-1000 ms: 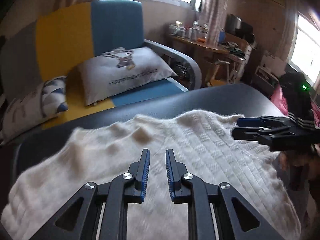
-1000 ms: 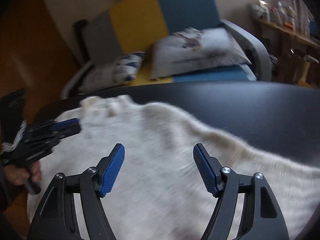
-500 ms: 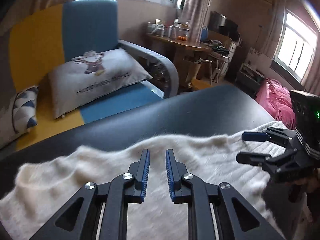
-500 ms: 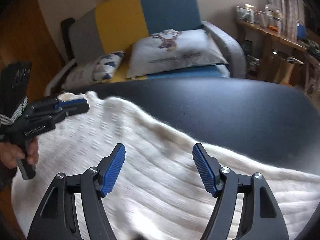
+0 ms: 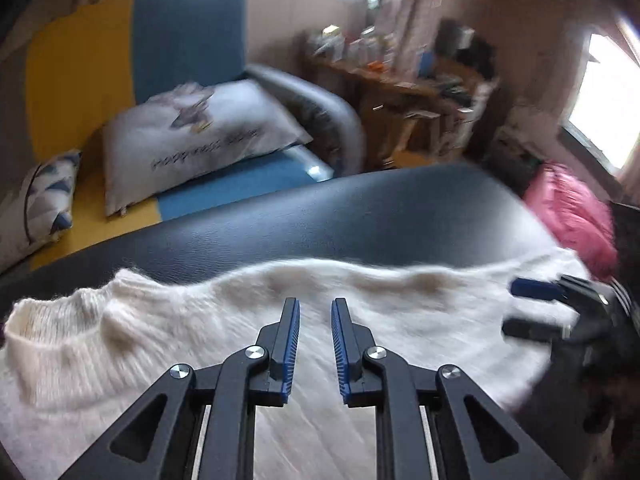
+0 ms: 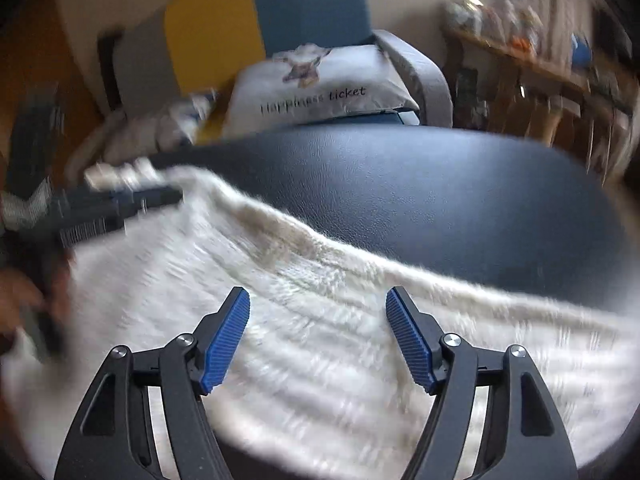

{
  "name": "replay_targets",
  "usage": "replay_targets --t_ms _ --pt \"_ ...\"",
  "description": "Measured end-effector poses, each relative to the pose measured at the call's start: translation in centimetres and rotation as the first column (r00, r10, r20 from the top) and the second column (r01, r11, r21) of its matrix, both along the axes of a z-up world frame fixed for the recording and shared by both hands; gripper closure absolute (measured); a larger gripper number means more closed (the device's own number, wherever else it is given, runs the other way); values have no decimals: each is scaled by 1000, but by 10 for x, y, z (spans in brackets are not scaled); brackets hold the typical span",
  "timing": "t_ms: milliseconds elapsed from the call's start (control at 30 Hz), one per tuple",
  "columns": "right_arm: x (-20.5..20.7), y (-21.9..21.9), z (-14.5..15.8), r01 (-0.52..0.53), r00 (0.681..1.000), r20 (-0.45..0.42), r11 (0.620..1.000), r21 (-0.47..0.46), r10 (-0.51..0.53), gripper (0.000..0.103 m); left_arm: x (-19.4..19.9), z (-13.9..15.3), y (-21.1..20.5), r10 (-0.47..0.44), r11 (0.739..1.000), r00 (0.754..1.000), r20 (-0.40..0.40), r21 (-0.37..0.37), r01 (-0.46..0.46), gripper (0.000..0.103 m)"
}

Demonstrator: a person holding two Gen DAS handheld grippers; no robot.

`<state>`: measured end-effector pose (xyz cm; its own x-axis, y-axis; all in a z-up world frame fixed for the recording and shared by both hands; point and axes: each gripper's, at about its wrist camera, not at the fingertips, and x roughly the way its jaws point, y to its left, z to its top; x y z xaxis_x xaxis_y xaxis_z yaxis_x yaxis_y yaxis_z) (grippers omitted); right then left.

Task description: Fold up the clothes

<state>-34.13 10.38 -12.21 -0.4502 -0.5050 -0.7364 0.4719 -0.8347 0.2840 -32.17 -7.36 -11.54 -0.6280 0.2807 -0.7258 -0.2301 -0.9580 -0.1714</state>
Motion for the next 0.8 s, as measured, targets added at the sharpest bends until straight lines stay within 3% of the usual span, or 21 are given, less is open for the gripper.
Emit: replay_targets --t_ms 100,200,300,467,567,800 --pt "23 44 11 64 997 47 987 -147 -58 29 38 4 21 -100 995 995 -12 -9 100 87" --pt "53 105 13 191 980 111 931 -313 -164 27 74 -1 38 -140 990 990 -7 -38 139 87" --pt "86 181 8 371 929 175 810 -454 -327 19 99 -13 41 -119 992 993 27 -37 120 87" --pt "113 279 -17 622 771 297 563 -544 -564 19 103 -25 36 -78 997 994 75 -20 79 87" --pt "113 303 -27 653 730 326 474 -590 -600 19 103 -26 34 -67 998 994 81 -12 68 87" --pt "87 305 -36 671 700 317 438 -598 -640 19 105 -29 31 -43 999 995 95 8 42 87"
